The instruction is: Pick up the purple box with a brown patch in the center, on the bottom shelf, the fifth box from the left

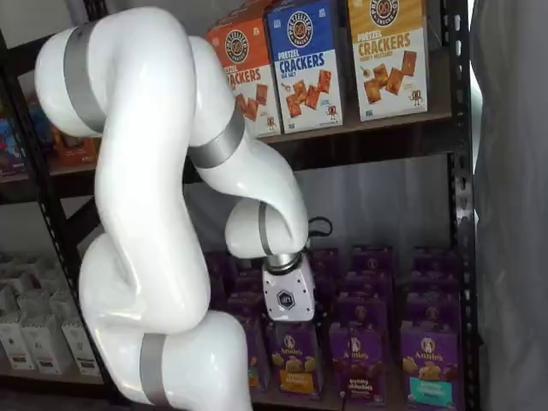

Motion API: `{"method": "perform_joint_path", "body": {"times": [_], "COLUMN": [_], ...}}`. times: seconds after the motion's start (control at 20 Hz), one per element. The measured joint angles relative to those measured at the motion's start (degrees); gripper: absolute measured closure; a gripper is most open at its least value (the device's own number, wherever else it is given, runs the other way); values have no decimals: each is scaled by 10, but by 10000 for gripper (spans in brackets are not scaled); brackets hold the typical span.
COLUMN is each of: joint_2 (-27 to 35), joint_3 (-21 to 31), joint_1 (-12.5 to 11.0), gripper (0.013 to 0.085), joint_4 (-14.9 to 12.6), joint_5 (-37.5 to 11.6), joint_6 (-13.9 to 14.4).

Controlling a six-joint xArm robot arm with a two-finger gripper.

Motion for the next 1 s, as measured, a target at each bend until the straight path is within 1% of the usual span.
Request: {"method": "perform_joint_path", "body": {"times": [0.1, 0.15, 0.2, 0.4, 0.55, 0.6, 0.7, 0.75, 0.85, 0.9, 1.0], "joint_2": [41, 61, 80, 158, 204, 222, 250, 264, 292, 305, 326], "joint_3": [-11, -15, -24, -66, -97, -109, -129, -140, -166, -178, -199], "joint_1": [-6, -7, -9, -10, -12, -13, -13, -14, -19, -23, -27], "gripper": [130, 130, 130, 130, 130, 130, 130, 130, 130, 130, 130], "joint_4": [-6, -1, -8, -13, -35, -35, -22, -22, -36, -49, -46], "joint_5": [-38, -62, -76, -107, -119, -125, -137, -139, -141, -145, -154], "joint_6": [1, -5, 0, 3, 23, 22, 9, 8, 17, 27, 20]}}
